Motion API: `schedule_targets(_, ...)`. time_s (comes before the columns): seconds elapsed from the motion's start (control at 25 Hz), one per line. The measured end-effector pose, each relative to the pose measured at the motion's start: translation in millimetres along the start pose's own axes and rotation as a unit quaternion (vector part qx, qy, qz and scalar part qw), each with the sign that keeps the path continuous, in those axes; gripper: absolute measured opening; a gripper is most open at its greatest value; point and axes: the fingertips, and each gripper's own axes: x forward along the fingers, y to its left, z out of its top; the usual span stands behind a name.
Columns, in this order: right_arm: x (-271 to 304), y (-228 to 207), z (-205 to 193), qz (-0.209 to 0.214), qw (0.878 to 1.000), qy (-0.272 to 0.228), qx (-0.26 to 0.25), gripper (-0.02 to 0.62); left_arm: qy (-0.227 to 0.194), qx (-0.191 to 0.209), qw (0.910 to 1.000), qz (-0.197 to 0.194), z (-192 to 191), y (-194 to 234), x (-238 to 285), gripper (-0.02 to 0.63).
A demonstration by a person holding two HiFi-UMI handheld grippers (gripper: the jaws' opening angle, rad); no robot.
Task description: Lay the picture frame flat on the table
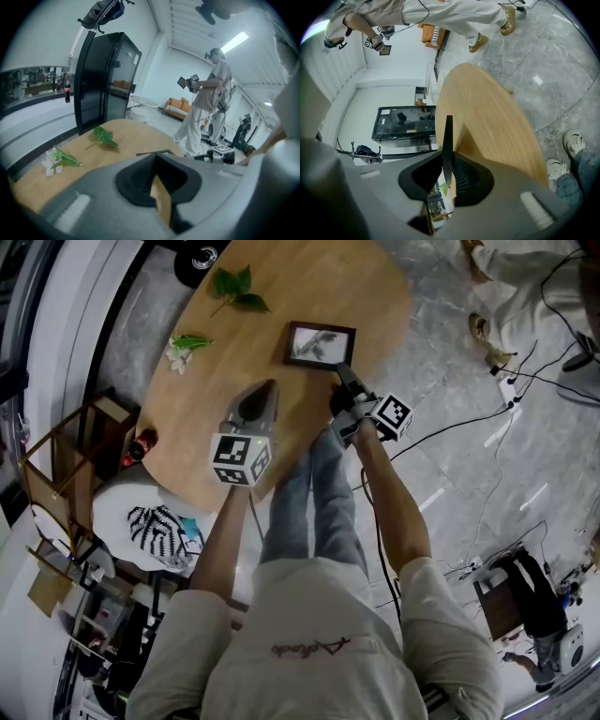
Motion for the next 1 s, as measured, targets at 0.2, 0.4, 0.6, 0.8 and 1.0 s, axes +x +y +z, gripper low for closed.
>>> schedule_targets(0.2, 19.3, -2.3, 9.3, 0.010, 1.000, -0.007, -0.005, 0.074, 0.004, -0.004, 1.0000, 0.000, -8.1, 2.4, 4.2, 0.000)
schedule_targets(0.4, 25.8, -6.6, 14.9, 0.028, 0.999, -0.020, 0.006, 0.075, 0.010, -0.005, 0.9999, -0.003, -15.9, 0.2, 5.4, 0.000)
schedule_targets(0.6, 29.4, -16.3, 16.5, 0.039, 0.999, -0.028, 0.017, 0.210, 0.013, -0.002, 0.9999, -0.002, -21.1, 3.7, 2.1, 0.000)
schedule_targets(0.8, 33.0, -22.7, 6.4, 0.022, 1.000, -0.007, -0.008, 0.259, 0.016, 0.000, 0.9999, 0.000, -26.9, 8.7, -2.7, 0.000)
schedule_targets(1.0, 36.0, -25.4, -7.3, -0.033, 0.993, 0.035, -0.109, 0.275, 0.018, -0.003, 0.9998, -0.005, -32.7, 4.9, -5.1, 0.000)
